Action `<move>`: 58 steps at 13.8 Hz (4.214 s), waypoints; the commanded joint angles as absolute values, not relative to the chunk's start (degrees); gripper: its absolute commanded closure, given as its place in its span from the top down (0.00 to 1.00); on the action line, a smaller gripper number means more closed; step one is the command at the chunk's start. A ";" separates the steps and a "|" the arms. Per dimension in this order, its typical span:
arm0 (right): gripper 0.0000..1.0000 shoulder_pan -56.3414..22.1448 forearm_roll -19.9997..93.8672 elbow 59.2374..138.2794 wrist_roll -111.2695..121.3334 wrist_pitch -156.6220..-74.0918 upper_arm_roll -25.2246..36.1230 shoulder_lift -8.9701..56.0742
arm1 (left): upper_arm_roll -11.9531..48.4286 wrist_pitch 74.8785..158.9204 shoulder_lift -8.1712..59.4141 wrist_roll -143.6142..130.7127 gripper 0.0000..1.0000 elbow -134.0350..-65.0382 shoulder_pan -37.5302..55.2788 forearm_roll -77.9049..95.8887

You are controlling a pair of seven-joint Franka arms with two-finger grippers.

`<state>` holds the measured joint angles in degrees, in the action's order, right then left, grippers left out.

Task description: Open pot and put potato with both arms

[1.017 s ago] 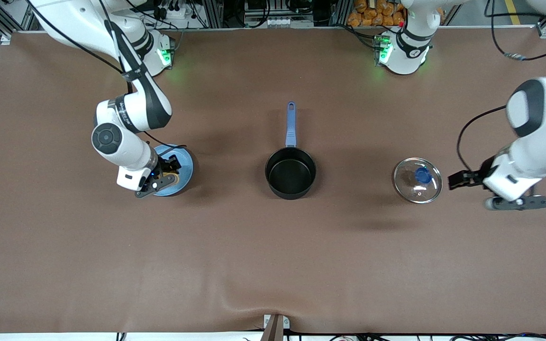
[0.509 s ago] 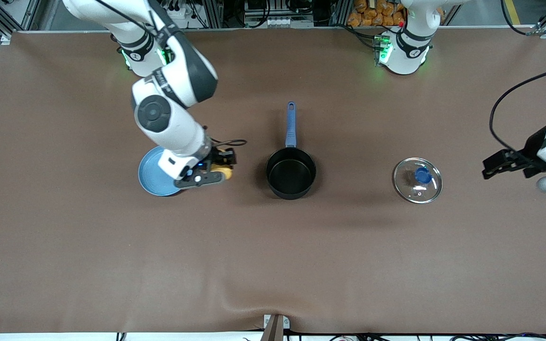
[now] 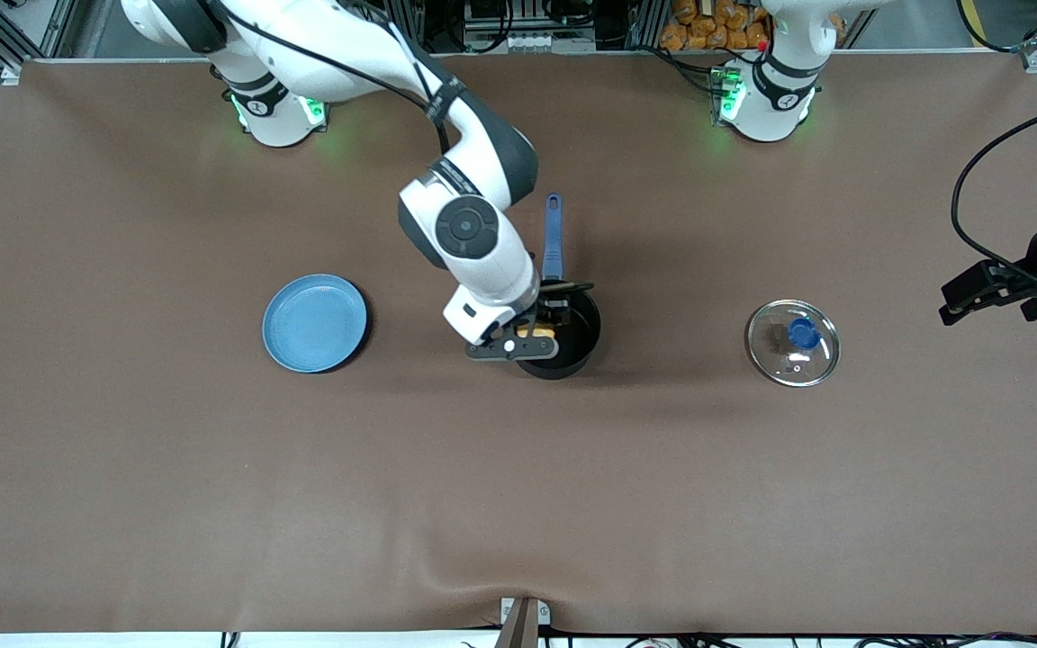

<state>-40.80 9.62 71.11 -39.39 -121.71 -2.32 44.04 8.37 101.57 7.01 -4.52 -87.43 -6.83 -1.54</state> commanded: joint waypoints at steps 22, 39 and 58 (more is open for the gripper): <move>1.00 -46.76 0.88 68.73 -50.54 -129.29 -1.76 55.02 | 9.14 98.09 6.59 -9.84 1.00 -87.01 -6.15 -0.79; 1.00 -32.19 4.31 59.33 -48.00 -101.44 -2.29 39.48 | 9.14 98.00 6.59 -10.11 1.00 -87.01 -6.06 -0.70; 1.00 1.33 -5.01 88.23 -24.17 -90.45 -13.37 0.63 | 9.14 98.00 6.59 -10.20 1.00 -87.01 -6.06 -0.70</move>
